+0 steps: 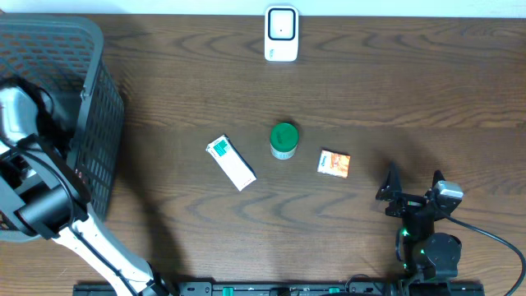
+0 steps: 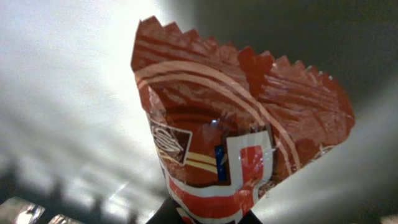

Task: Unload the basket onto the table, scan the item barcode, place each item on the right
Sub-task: 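Reach the left gripper into the basket and grasp the red Top bar, then carry the red Top bar past the scanner toward the right side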

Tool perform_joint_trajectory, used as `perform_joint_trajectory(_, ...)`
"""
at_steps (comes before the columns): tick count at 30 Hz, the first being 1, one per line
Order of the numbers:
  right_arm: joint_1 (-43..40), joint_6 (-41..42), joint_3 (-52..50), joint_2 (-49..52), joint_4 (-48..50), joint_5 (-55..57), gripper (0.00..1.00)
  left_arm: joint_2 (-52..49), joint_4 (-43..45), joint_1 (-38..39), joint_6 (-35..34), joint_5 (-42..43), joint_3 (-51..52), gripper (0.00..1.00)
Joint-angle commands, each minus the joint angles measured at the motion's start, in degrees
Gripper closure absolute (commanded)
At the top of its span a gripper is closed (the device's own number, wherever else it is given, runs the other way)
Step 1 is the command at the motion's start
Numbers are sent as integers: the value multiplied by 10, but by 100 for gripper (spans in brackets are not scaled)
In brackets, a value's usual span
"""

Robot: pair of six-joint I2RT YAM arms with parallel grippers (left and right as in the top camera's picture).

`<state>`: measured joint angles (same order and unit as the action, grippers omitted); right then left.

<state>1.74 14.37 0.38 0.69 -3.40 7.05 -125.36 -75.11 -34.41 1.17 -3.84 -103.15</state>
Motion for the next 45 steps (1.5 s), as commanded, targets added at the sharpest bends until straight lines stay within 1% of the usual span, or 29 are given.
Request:
perform_joint_trajectory(1, -7, -7, -1, -3, -2, -1, 1, 40, -27, -2, -47, -12, -110, 93)
perform_joint_trajectory(3, -7, -7, -1, -3, -2, -1, 1, 65, -43, -2, -56, 31, -168, 93)
perform_joint_trajectory(4, -7, -7, -1, -3, -2, -1, 1, 88, -48, -2, -56, 80, -202, 93)
perform_joint_trajectory(5, -7, -7, -1, -3, -2, -1, 1, 100, -48, -2, -56, 108, -216, 93)
perform_joint_trajectory(7, -7, -7, -1, -3, -2, -1, 1, 145, -47, -2, -56, 202, -248, 93)
perform_joint_trajectory(9, -7, -7, -1, -3, -2, -1, 1, 203, -40, 1, -63, 307, -257, 93)
perform_joint_trajectory(11, -7, -7, -1, -3, -2, -1, 1, 252, -37, 11, -64, 385, -257, 93)
perform_joint_trajectory(13, -7, -7, -1, -3, -2, -1, 1, 297, -37, 40, -64, 429, -257, 93)
perform_joint_trajectory(15, -7, -7, -1, -3, -2, -1, 1, 330, -40, 85, -64, 433, -257, 93)
perform_joint_trajectory(19, -7, -7, -1, -3, -2, -1, 1, 362, -43, 225, -64, 423, -254, 93)
perform_joint_trajectory(22, -7, -7, -1, -3, -2, -1, 1, 355, -45, 337, -72, 349, -239, 93)
perform_joint_trajectory(24, -7, -7, -1, -3, -2, -1, 1, 344, -48, 398, -108, 272, -217, 93)
perform_joint_trajectory(26, -7, -7, -1, -3, -2, -1, 1, 332, -47, 451, -127, 231, -185, 93)
perform_joint_trajectory(31, -7, -7, -1, -3, -2, -1, 1, 299, -15, 560, -127, 237, -117, 93)
perform_joint_trajectory(34, -7, -7, -1, -3, -2, -1, 1, 273, 29, 623, -127, 237, -84, 93)
perform_joint_trajectory(39, -7, -7, -1, -3, -2, -1, 1, 219, 89, 683, -127, 237, -69, 93)
perform_joint_trajectory(45, -7, -7, -1, -3, -2, -1, 1, 140, 99, 728, -126, 243, -69, 93)
